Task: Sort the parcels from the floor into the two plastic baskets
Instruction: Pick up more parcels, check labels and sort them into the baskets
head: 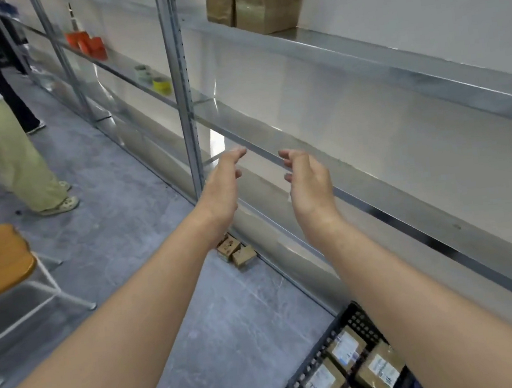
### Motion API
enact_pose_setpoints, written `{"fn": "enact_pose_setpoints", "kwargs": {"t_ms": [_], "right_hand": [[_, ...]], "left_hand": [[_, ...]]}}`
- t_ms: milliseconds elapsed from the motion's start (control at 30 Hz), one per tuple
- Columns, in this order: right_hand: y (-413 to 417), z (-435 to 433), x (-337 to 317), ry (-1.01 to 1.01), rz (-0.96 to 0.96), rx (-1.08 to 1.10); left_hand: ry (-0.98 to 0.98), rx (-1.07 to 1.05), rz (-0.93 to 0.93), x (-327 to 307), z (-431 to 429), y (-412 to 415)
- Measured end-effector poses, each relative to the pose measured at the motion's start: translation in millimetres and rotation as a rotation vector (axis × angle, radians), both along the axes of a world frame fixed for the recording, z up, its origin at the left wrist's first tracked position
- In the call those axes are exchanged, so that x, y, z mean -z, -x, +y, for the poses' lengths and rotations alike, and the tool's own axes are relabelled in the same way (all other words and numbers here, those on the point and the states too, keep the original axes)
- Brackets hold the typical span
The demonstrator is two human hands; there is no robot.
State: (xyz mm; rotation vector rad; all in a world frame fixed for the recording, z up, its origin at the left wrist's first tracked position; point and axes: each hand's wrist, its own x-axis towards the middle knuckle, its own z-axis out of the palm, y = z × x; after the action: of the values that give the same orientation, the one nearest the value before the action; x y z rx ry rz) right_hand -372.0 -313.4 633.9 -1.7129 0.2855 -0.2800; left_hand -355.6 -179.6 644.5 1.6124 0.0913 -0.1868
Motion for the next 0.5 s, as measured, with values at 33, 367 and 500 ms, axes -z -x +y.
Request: {"fn": "enact_pose_setpoints", "kwargs": {"t_ms": [33,367,500], "right_hand": [[-11.8,17.5,2.8,-0.010,0.017,-0.004],[-96.2,100.8,45.8,-0.041,0.175,0.087],[-132.5,98.2,58.1,-0.061,0.207,0.136]], "left_hand": [[-0.008,0.002,0.014,2.8,16.4,-11.0],[-0.074,0.056,0.173,35.4,103.0,-111.7],[-0.079,0.076,0.214,52.5,103.2,-149.3]]}}
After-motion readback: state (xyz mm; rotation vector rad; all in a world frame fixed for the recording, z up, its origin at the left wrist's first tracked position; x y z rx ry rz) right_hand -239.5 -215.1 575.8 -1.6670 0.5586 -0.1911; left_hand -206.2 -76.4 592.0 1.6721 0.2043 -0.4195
